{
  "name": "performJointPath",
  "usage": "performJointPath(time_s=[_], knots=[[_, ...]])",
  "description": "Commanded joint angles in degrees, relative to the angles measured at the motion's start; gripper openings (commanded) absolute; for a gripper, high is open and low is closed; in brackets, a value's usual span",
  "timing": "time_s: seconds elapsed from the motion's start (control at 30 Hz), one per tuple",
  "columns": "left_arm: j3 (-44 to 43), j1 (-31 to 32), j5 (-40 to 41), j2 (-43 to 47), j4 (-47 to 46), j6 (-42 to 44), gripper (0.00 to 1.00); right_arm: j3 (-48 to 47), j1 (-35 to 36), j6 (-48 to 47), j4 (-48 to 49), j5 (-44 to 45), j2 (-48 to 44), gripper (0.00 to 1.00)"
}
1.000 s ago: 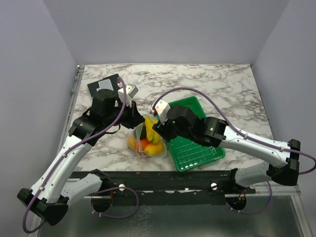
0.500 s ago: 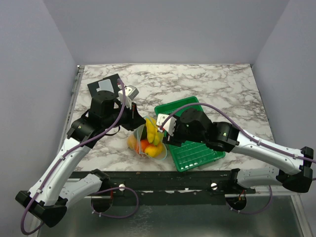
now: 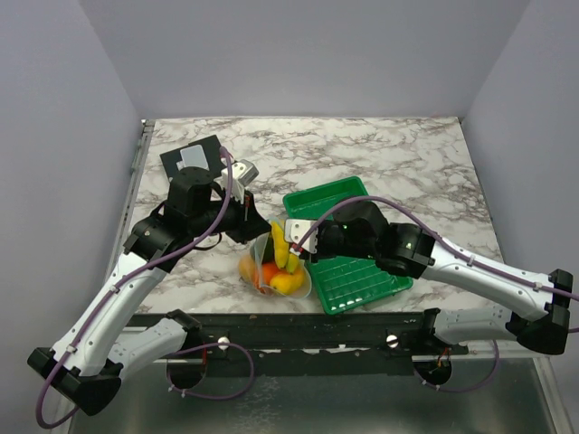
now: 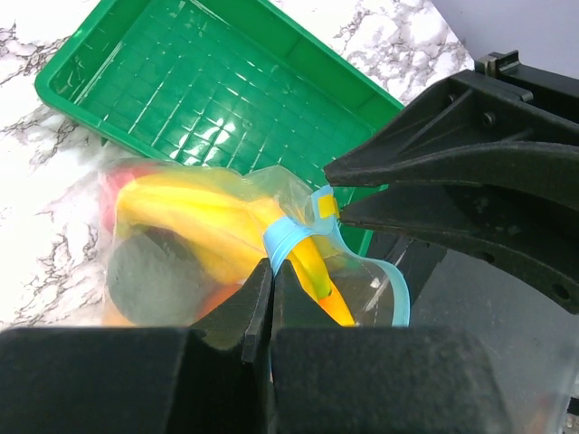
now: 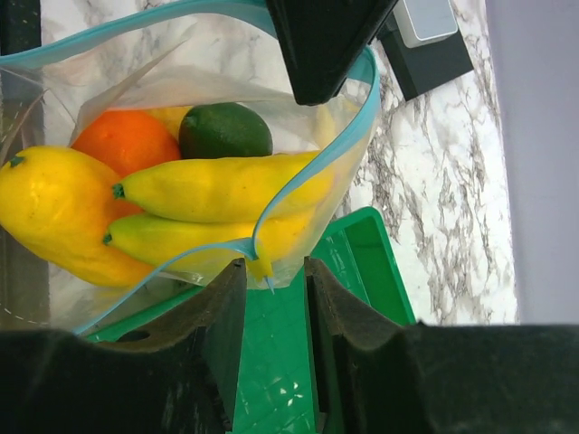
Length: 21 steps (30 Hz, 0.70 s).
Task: Place the food in the zip-top bag and seal the zipper
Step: Pick up the zipper food storage bag at the center of the board.
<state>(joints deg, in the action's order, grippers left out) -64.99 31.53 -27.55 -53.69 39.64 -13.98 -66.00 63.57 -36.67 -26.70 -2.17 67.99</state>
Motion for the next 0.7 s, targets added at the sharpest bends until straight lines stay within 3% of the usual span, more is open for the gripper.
performJointPath(time_s=[0.0, 0.27, 0.47, 0.6, 0.67], knots=[[0.22, 0.29, -3.12, 0.78, -0.48, 0.26, 0.0, 0.98, -1.11, -2.19, 2.04, -3.97, 1.05, 0.36], [0.33, 0.29, -3.12, 0.83, -0.35, 0.14, 0.0, 2.38, -1.17, -1.99, 1.8, -6.29, 1.29, 0.44], [0.3, 0.38, -3.36, 0.61, -0.35, 0.18, 0.0, 2.29, -1.19, -1.91, 3.31, -6.26, 2.31, 0.43], [0.39, 0.38, -3.4, 0.78, -0.35, 0.18, 0.0, 2.16, -1.23, -1.7, 4.21, -6.51, 3.08, 0.36], [0.52, 0.46, -3.39, 0.83, -0.33, 0.26, 0.0, 2.36, -1.18, -1.82, 4.44, -6.37, 3.21, 0.26]])
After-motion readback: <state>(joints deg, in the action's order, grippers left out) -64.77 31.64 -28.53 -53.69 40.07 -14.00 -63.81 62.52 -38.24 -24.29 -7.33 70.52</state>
